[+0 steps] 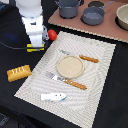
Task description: Interact with the objects in diverse but meaningful ways.
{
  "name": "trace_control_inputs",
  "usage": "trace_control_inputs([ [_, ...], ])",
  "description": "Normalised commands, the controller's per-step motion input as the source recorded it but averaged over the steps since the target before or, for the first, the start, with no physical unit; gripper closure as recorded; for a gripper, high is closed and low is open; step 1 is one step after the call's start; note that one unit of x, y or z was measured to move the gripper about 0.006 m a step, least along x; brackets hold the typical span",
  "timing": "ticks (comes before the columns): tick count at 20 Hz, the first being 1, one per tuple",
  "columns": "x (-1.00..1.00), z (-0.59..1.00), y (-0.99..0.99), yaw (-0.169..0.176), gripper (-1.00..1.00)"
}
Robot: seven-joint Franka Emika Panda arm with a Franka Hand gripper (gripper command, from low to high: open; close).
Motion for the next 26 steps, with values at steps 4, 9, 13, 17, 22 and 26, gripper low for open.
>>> trace_control_inputs([
  [4,-0.16,-0.21,-0.23,0.087,1.0],
  [9,-0.07,-0.04,-0.24,0.076,1.0],
  [13,-0.03,-0.06,-0.13,0.076,1.0],
  [17,-0.01,-0.08,-0.05,0.076,1.0],
  [22,0.07,0.88,0.09,0.015,1.0],
  [26,0.66,1.0,0.36,-0.038,1.0],
])
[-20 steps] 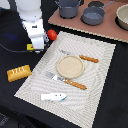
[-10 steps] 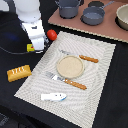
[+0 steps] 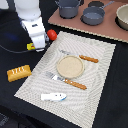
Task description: Interact with the objects in diverse but meaningful ways.
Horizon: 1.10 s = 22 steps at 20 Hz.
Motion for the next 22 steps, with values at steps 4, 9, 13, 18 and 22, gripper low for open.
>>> trace_control_inputs([
  [4,0.9,0.98,0.39,-0.033,1.0],
  [9,0.94,0.72,0.4,-0.003,1.0],
  [13,0.97,0.54,0.34,-0.006,1.0],
  [18,0.96,0.53,0.23,-0.036,1.0],
  [22,0.99,0.51,0.19,-0.05,1.0],
])
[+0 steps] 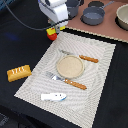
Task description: Interact with the objects in diverse but meaningful ways.
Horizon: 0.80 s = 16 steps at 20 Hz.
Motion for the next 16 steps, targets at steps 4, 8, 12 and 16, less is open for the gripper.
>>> trace_control_inputs([
  [4,0.99,0.27,0.2,-0.058,1.0],
  [8,1.0,0.06,0.29,-0.043,1.0],
  [12,1.0,0.01,0.31,-0.044,1.0],
  [16,0.96,0.0,0.34,-0.05,1.0],
])
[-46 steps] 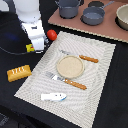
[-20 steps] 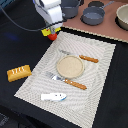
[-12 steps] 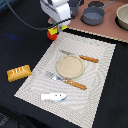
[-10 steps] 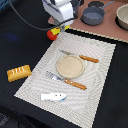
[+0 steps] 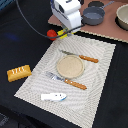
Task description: Interact with the objects in diverse but meaningful ways.
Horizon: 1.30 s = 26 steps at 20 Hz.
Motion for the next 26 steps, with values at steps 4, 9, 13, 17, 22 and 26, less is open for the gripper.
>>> trace_control_inputs([
  [4,0.89,0.0,0.35,-0.062,1.0],
  [9,0.74,0.0,0.33,-0.061,-1.0],
  [13,0.53,0.47,0.28,-0.046,-1.0],
  [17,0.34,1.0,0.33,-0.05,-1.0],
  [22,0.08,1.0,0.14,-0.046,-1.0],
  [26,-0.25,0.74,-0.49,-0.024,-1.0],
])
